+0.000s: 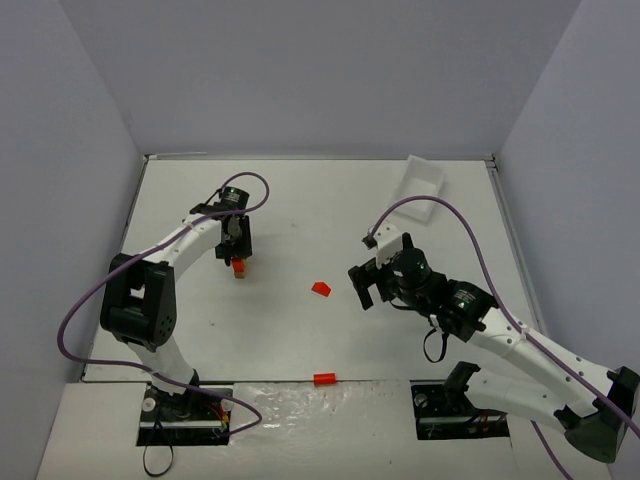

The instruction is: Build the wood block tower

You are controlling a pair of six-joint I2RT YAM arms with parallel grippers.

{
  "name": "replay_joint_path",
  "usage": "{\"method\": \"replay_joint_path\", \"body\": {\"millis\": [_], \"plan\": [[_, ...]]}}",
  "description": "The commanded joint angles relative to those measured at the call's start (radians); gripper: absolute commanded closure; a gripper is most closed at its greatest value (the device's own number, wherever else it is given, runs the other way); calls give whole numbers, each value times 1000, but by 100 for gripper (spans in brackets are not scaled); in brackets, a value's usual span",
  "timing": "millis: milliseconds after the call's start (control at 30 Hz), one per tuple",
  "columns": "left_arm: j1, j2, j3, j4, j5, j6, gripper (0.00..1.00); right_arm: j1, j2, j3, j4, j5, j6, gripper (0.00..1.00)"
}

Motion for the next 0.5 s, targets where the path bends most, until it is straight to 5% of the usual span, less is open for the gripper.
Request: {"method": "replay_joint_path", "body": {"millis": [0,467], "plan": [[-5,-34,46,-4,-1,17,64,-6,6,30,61,-9,-6,0],[-5,-35,39,-7,13,22,65,-7,10,33,62,-12,-7,0]]}}
